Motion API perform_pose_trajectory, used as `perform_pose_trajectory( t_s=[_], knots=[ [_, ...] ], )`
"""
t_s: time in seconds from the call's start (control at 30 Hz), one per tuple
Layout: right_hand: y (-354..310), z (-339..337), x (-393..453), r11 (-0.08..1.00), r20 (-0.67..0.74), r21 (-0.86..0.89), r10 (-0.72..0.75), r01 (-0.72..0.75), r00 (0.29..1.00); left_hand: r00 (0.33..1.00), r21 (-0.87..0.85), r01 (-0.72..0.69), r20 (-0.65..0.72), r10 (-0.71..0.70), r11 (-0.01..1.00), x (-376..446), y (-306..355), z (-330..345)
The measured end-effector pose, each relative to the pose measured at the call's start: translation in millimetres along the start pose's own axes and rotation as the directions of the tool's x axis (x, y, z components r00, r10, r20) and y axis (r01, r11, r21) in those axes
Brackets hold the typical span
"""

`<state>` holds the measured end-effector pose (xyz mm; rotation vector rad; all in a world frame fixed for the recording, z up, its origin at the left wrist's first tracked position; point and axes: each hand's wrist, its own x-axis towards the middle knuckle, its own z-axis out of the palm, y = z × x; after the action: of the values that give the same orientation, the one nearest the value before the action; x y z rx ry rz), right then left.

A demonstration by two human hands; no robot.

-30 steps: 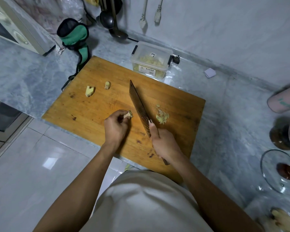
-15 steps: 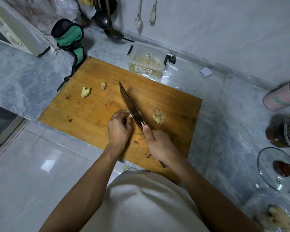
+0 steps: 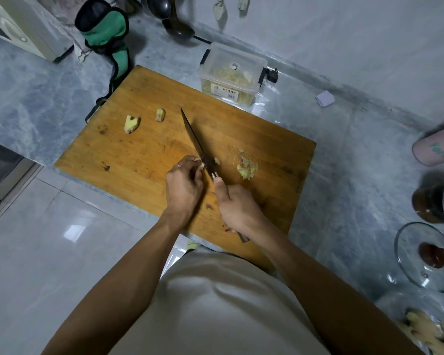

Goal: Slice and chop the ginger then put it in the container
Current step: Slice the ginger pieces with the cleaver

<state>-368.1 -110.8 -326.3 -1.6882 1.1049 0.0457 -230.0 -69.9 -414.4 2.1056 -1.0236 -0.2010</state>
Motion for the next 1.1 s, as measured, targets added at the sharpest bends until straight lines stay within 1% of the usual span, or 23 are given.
perform_pose_trajectory(
  t_s=[0.17,0.27,0.47,0.6,0.67,0.8,0.9,0.97,1.0,1.1],
  knots=[
    [4,5,0,0.999,-0.045,-0.028,-0.033,0.032,0.998,0.999,-0.044,0.027,-0.026,-0.028,0.999,0,1,-1],
    [5,1,2,1.0,-0.049,-0.006,-0.025,0.025,0.999,0.998,-0.078,0.058,-0.033,-0.061,0.995,-1,3,-2],
    [17,-12,-5,0.985,-0.092,0.159,0.09,-0.074,0.992,0.994,-0.115,0.101,-0.04,-0.106,0.988,-1,3,-3],
    [24,-21,-9,0.984,-0.134,0.151,0.114,-0.094,0.984,0.994,-0.132,0.1,-0.028,-0.104,0.986,0,2,-5],
    [24,-22,-9,0.985,-0.12,0.146,0.106,-0.088,0.987,0.993,-0.131,0.116,-0.015,-0.119,0.985,2,1,-6],
    [26,-19,-10,0.987,-0.079,0.145,0.08,-0.068,0.994,0.97,-0.177,0.242,0.053,-0.236,0.954,12,-1,-12],
    [25,-19,-12,0.986,-0.07,0.158,0.074,-0.062,0.995,0.923,-0.223,0.384,0.099,-0.372,0.896,21,-1,-15],
    [24,-20,-14,0.987,-0.074,0.152,0.064,-0.052,0.995,0.901,-0.257,0.434,0.13,-0.414,0.864,22,-3,-15],
    [24,-20,-15,0.988,-0.076,0.149,0.055,-0.043,0.996,0.907,-0.263,0.421,0.129,-0.401,0.868,20,-2,-14],
    [21,-20,-19,0.99,-0.069,0.143,0.022,-0.011,0.997,0.941,-0.245,0.337,0.062,-0.332,0.909,14,2,-8]
  ],
)
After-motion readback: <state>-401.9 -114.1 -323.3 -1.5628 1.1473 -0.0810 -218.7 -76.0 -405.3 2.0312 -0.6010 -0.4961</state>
